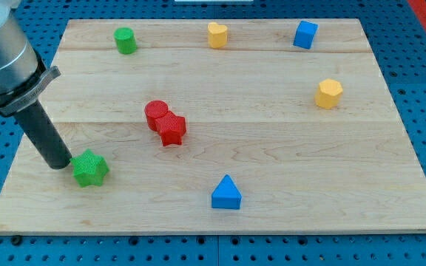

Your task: Move the green star vertically to the bottom of the green circle

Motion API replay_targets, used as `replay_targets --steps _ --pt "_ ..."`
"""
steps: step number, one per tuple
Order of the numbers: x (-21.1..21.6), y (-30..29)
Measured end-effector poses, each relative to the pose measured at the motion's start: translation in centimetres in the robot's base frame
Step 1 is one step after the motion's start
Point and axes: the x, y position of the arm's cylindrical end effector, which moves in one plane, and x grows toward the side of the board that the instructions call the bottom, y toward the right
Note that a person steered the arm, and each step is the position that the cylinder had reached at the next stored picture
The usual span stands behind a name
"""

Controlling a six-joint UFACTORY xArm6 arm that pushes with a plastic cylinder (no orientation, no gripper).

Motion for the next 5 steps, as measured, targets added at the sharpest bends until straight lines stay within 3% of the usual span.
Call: replay_targets --steps 2,3,4,5 --pt "5.6 0.2" --pt "5.8 5.6" --pt "2.4 6.0" --pt "-0.2 1.3"
